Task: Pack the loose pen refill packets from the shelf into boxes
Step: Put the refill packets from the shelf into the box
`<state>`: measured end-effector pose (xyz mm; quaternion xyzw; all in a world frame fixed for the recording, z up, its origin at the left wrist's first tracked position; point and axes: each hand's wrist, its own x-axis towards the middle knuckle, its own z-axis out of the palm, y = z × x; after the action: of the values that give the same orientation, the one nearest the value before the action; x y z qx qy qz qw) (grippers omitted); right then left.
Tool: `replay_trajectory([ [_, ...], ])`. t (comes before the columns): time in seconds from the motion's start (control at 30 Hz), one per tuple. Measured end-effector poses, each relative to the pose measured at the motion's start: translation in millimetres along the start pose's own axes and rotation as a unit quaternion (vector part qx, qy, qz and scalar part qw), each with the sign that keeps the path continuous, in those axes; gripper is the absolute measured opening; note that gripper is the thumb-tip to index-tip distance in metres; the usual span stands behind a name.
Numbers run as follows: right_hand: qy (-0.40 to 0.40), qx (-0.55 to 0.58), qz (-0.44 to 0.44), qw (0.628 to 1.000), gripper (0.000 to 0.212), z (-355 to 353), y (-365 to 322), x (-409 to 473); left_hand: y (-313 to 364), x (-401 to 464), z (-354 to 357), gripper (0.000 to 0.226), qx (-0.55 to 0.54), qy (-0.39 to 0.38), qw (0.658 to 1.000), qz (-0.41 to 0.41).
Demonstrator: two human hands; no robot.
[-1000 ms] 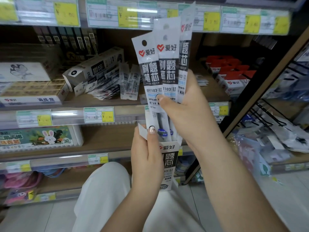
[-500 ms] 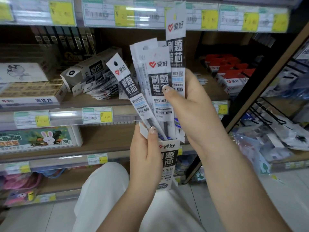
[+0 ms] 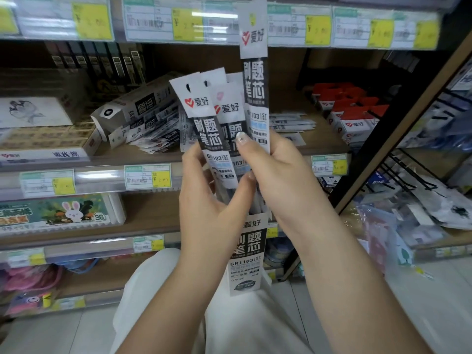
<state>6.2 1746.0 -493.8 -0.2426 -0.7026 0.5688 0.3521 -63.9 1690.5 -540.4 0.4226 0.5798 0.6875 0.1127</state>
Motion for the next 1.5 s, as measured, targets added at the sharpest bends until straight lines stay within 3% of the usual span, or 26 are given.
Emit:
replay_trajectory([
  [0.23, -0.035, 0.101, 0.043, 0.993, 0.021, -7.1, 6.5, -0.7, 3.3, 8.5, -4.1, 0.029, 0.017, -0.057, 0.997, -0.055],
  [0.4, -0.046, 0.114, 0.037, 0.992, 0.027, -12.9, 8.9, -0.1, -2.0, 12.8, -9.8, 0.016, 0.029, -0.116, 0.989, -0.09],
  [0.5, -0.056, 0.111, -0.002, 0.992, 0.036, -15.1, 6.9, -0.1, -7.4, 13.4, -13.6, 0.03, 0.058, -0.129, 0.986, -0.083],
  [0.7, 0.025, 0.15, -0.041, 0.988, 0.036, -25.1, -1.3, 4.1, -2.8, 9.0, -16.2, 0.027, 0.089, -0.189, 0.974, -0.084],
  [0.83, 0.08, 0.101, -0.084, 0.988, 0.034, -27.5, -6.5, 5.9, 1.6, 7.1, -14.4, 0.052, 0.065, -0.169, 0.98, -0.079],
  [1.1, 0.089, 0.088, -0.176, 0.976, 0.03, -21.7, -18.0, 1.2, -5.8, 7.4, -13.8, 0.02, 0.096, -0.131, 0.984, -0.069],
  [1.3, 0.13, 0.07, -0.243, 0.959, 0.033, -21.4, -26.3, 3.5, -6.7, 8.2, -12.3, 0.036, 0.134, -0.201, 0.97, -0.036],
  [1.5, 0.121, 0.06, -0.235, 0.963, 0.032, -19.7, -21.9, 6.1, -1.7, 4.7, -11.5, 0.021, 0.099, -0.131, 0.985, -0.056],
])
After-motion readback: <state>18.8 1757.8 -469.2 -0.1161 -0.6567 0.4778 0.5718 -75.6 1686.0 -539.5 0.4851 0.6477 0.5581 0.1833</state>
